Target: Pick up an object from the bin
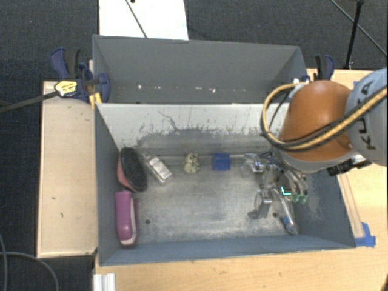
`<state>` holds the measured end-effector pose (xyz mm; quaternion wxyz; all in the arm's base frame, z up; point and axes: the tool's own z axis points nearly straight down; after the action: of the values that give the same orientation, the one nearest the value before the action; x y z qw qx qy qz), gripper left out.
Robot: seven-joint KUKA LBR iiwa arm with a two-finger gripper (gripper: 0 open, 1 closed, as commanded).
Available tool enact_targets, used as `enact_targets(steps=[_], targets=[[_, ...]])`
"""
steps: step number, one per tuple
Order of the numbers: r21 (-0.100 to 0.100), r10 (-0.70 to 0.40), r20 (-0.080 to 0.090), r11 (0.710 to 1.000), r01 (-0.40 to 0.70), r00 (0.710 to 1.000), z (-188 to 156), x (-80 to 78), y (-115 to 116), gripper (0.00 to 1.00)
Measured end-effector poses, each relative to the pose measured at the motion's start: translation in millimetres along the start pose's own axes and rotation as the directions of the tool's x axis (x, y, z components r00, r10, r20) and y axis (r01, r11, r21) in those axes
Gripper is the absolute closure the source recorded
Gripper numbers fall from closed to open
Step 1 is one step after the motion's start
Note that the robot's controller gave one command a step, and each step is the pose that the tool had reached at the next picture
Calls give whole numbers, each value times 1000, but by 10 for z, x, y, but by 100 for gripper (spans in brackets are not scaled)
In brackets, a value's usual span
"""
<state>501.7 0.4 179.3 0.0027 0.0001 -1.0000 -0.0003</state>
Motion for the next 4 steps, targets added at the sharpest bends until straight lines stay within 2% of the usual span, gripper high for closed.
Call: enact_targets(steps=[1,2,3,4], targets=[[3,-408,2,913,408,913,591,42,-713,0],[8,-337,10,942,337,942,477,-149,-1450,0],[12,-653,22,758,652,757,1017,-73,-1372,0],[20,-651,27,759,651,758,985,-103,-1385,100]])
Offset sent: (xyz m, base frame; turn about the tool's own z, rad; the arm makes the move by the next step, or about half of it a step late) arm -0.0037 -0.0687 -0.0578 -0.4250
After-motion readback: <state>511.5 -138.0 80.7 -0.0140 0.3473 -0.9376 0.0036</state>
